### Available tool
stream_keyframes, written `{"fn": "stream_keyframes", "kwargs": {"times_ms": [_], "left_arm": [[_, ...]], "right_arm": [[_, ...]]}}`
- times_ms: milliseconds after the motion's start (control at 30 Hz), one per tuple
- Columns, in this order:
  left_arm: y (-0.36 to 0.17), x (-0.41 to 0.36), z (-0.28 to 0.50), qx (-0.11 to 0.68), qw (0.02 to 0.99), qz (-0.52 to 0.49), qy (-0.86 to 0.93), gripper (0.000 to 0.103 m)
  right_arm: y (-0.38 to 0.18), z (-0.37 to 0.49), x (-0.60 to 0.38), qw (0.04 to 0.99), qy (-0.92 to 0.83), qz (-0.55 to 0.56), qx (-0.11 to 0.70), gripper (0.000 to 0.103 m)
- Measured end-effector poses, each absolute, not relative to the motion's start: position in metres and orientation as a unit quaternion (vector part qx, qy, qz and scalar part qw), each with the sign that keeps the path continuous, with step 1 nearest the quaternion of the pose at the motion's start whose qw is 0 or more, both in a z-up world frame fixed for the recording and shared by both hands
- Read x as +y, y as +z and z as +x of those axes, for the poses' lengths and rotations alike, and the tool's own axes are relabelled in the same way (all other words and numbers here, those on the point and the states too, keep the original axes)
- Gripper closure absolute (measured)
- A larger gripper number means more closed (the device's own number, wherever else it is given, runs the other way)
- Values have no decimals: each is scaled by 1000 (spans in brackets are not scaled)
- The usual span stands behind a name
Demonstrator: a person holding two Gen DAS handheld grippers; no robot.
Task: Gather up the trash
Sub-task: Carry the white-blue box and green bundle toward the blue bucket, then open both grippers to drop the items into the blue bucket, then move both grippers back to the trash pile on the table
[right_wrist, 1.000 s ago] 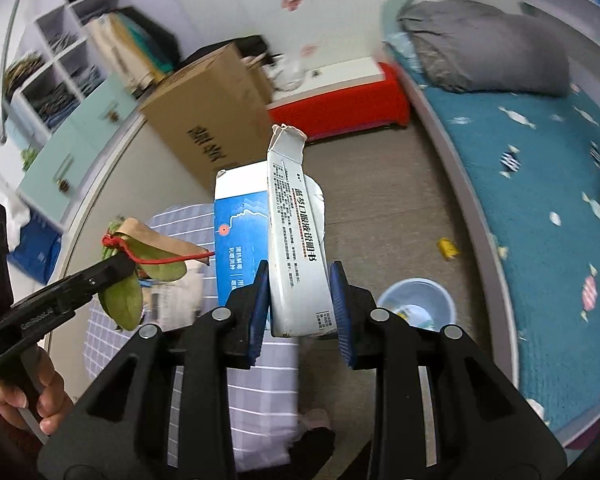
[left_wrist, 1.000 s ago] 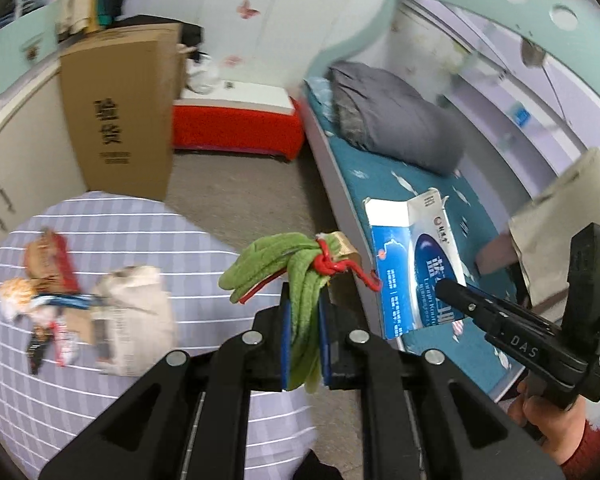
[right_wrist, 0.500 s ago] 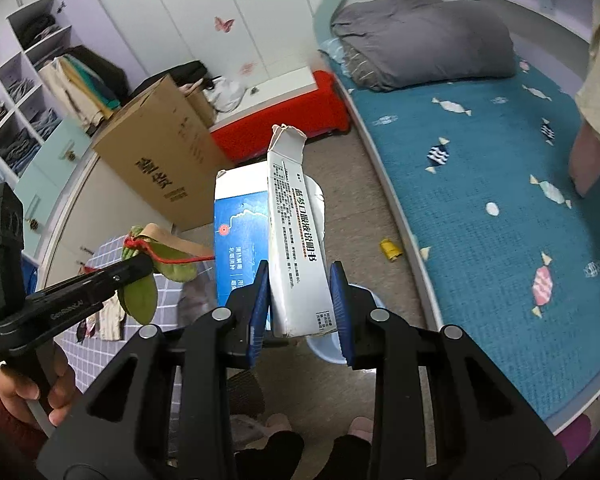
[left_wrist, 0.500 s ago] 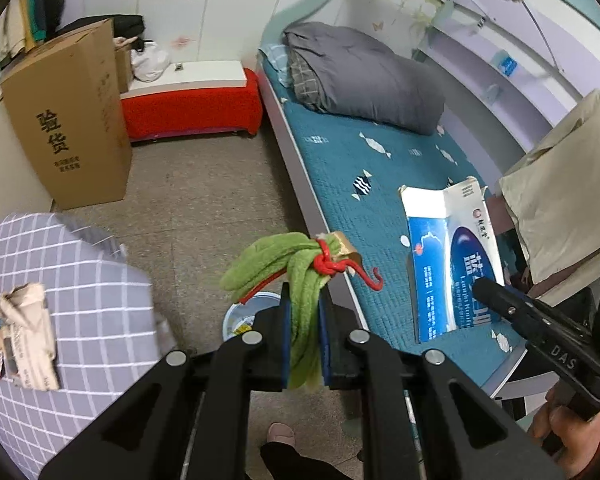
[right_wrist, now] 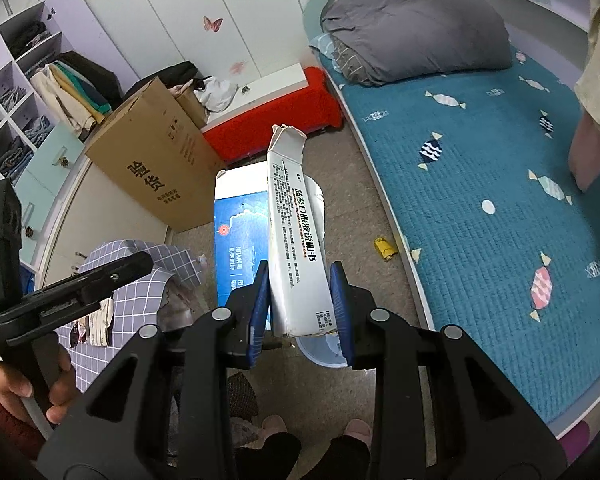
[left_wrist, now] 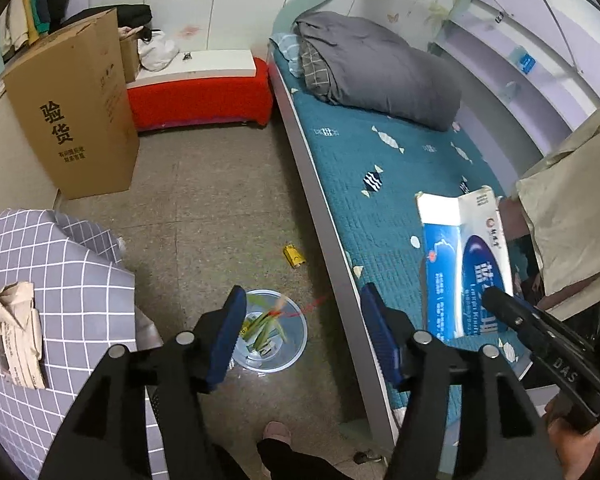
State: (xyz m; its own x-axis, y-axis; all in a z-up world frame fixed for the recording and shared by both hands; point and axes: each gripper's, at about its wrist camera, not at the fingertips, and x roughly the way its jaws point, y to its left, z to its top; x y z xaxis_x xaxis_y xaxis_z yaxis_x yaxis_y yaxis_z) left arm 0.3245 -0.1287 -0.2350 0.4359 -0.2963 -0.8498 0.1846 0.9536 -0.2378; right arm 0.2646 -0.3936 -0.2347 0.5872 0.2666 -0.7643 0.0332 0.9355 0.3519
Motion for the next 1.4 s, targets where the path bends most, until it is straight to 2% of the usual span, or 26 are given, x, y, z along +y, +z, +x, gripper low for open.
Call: {"fn": "stream_keyframes", "kwargs": {"times_ms": [467,567,600,633,667,1400], "left_arm": [[-219,-94,305,496,860,-53,-109,39],[-216,-89,302,491,863,-54,-104,38],[-216,-88,301,491,864,-55,-102,38],[-215,-85,300,490,864,-56,-100,38],[-215,-85,299,490,865,-56,-98,38],[-188,-67,263,467,877,-69,-91,38]], "right_arm": [[-238,276,-360,873,104,155,451,73],[-238,279,-356,873,113,166,444,69],[-239,281,-355,872,119,173,443,48],[-240,283,-353,871,117,174,445,36],[-241,284,-352,872,114,171,444,32],[-197,247,-298,898,145,84,406,32]]}}
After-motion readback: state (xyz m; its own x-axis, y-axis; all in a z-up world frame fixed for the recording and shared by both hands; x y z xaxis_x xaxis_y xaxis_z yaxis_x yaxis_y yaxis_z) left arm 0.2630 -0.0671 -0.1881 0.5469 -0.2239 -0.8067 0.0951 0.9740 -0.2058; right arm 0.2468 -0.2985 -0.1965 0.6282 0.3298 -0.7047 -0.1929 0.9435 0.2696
